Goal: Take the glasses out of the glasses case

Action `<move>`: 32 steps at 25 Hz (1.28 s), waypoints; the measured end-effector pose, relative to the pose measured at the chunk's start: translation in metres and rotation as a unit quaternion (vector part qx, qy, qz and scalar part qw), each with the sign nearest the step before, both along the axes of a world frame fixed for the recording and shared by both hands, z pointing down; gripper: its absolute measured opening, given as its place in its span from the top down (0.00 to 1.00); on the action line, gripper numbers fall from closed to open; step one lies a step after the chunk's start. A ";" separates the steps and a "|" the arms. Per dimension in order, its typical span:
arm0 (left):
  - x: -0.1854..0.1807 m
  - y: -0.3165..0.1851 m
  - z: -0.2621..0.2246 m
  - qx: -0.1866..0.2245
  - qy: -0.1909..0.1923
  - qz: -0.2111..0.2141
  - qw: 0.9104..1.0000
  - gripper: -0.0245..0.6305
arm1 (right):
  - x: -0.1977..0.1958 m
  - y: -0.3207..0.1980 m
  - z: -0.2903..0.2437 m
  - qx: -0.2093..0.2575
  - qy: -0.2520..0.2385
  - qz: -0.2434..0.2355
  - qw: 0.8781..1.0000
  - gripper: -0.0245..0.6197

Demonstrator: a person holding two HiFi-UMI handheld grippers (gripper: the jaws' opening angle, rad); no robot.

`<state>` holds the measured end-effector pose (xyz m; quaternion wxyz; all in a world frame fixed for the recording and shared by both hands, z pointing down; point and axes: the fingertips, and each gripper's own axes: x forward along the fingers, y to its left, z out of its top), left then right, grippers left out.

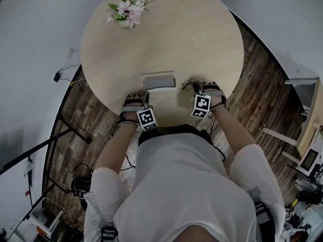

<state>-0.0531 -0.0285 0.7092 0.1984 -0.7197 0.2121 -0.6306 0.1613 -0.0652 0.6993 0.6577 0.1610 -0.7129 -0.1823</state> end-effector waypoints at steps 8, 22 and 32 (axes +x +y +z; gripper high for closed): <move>-0.001 0.001 -0.001 -0.003 0.006 0.010 1.000 0.97 | -0.005 -0.001 -0.023 0.026 -0.014 0.001 1.000 0.93; -0.005 -0.004 -0.041 0.028 0.064 0.014 0.997 0.97 | -0.043 0.002 -0.072 0.077 -0.087 0.032 0.993 0.94; -0.013 -0.016 -0.147 0.034 0.339 -0.206 0.917 0.97 | -0.069 -0.001 -0.168 0.090 -0.321 0.215 0.918 0.94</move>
